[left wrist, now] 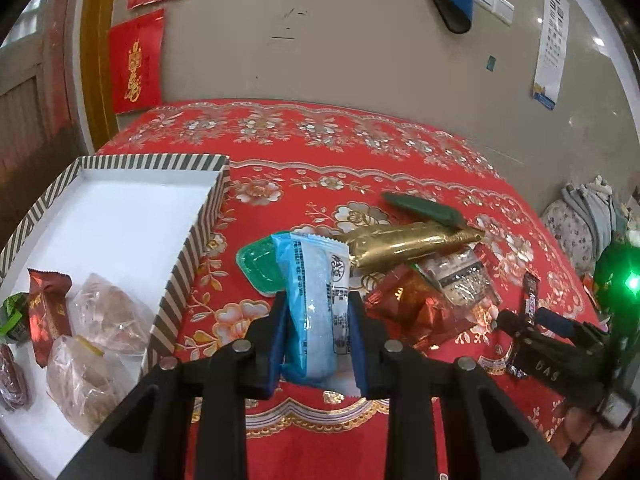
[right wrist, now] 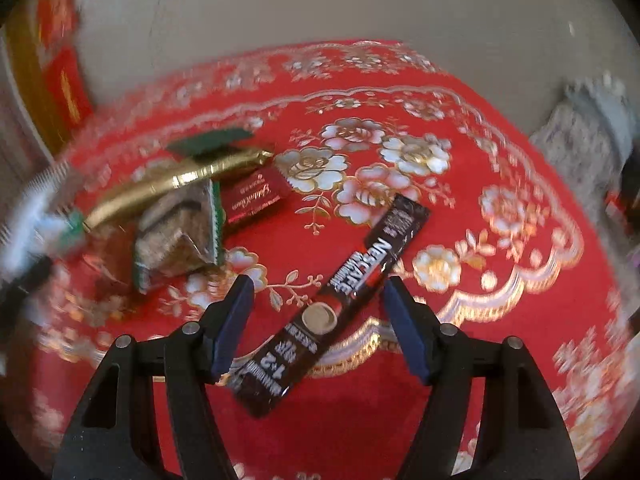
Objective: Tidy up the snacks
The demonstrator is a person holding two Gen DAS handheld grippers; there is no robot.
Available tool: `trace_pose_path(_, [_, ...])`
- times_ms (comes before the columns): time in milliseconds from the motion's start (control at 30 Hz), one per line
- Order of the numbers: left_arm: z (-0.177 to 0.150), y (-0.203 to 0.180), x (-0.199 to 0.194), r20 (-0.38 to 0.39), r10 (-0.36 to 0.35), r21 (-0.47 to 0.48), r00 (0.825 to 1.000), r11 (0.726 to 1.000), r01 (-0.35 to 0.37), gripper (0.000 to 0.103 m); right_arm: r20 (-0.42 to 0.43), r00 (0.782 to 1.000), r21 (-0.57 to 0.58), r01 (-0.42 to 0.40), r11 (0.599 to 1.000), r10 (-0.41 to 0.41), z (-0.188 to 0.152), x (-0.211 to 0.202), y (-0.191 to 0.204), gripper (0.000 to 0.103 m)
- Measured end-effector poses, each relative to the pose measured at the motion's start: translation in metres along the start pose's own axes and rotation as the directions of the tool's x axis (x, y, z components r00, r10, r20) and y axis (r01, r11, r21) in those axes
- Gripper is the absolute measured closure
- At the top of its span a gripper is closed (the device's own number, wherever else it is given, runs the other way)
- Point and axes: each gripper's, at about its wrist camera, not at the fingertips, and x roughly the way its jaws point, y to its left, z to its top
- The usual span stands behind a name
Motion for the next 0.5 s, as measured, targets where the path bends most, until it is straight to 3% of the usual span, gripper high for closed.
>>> trace_pose_path(67, [0.000,0.002,0.001,-0.011,-0.006,-0.013,1.000,1.000,0.006,0.073,0.004,1.000,-0.027,-0.009,1.000,0.009,0.000,0.000,0.001,0.044])
trace_pose_path(133, [-0.001,0.004,0.002,-0.021,-0.012,-0.022,1.000,1.000,0.011,0.073,-0.002,1.000,-0.032,-0.011,0.999,0.011,0.001,-0.002,-0.008,0.072])
trace_pose_path(200, [-0.002,0.004,0.004,-0.032,-0.018,-0.027,0.999,0.999,0.017,0.073,-0.003,0.999,-0.022,-0.034,0.999,0.034,-0.002,-0.005,-0.018,0.080])
trace_pose_path(333, [-0.003,0.004,0.004,-0.036,-0.026,-0.029,0.999,0.999,0.025,0.073,0.034,0.985,0.042,-0.170,0.985,0.169,-0.010,-0.011,-0.040,0.081])
trace_pose_path(500, [-0.004,0.002,0.005,-0.034,-0.028,-0.020,0.999,0.999,0.027,0.073,0.094,0.936,0.186,-0.351,0.918,0.339,-0.018,-0.011,-0.069,0.082])
